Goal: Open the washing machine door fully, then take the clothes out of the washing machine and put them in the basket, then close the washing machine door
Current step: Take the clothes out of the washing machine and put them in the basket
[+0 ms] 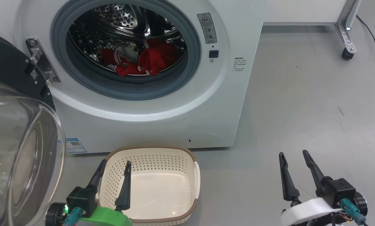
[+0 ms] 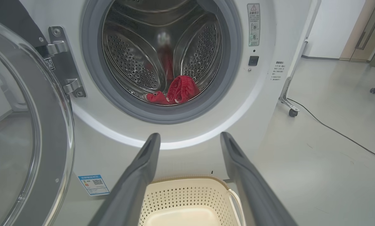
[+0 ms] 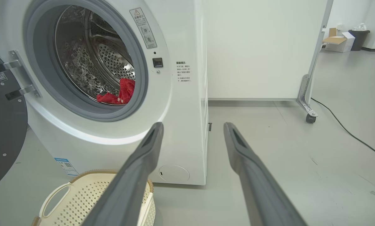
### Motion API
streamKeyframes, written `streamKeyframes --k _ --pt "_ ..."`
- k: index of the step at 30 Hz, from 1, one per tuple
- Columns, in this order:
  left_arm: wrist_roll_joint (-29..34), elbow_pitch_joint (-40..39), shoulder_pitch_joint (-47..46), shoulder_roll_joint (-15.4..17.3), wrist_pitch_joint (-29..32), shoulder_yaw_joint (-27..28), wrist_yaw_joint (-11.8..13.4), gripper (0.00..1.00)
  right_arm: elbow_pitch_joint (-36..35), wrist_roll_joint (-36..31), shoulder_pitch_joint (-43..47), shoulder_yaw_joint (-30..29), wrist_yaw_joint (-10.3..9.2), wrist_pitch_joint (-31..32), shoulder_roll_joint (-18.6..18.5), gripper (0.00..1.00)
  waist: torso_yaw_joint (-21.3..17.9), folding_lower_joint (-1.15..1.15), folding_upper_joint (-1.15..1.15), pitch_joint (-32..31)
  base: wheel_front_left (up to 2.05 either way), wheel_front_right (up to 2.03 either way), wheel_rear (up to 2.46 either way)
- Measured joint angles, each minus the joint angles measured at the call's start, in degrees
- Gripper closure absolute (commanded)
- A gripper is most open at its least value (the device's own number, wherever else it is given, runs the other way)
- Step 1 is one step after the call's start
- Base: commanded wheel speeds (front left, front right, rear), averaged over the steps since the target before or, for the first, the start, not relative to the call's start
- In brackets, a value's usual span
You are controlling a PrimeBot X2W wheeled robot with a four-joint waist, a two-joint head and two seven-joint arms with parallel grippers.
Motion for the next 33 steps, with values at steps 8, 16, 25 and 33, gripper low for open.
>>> streamKeyframes --k 8,16,25,33 --pt "0.0 -0.49 -0.01 0.01 -0.03 0.27 0.43 0.0 -0.02 0.0 -0.01 0.41 0.02 0.0 -0.01 0.0 -0.29 0.0 0.0 1.13 0.47 -0.47 0.0" --pt "-0.01 -0.49 -0.05 0.01 -0.07 0.22 0.43 0.0 0.01 0.0 -0.02 0.41 0.02 0.0 0.0 0.0 -0.57 0.0 0.0 1.44 0.14 -0.14 0.0" --pt "-0.01 -0.34 -0.13 0.01 -0.08 0.14 0.43 0.0 0.01 0.0 -0.03 0.41 0.02 0.0 0.0 0.0 -0.66 0.0 0.0 1.82 0.0 0.0 0.0" --pt "-0.29 -0.16 -1.79 0.0 -0.04 -0.24 0.38 0.0 -0.33 0.0 -0.16 0.6 0.05 0.0 0.0 0.0 -0.65 0.0 0.0 3.04 0.0 0.0 0.0"
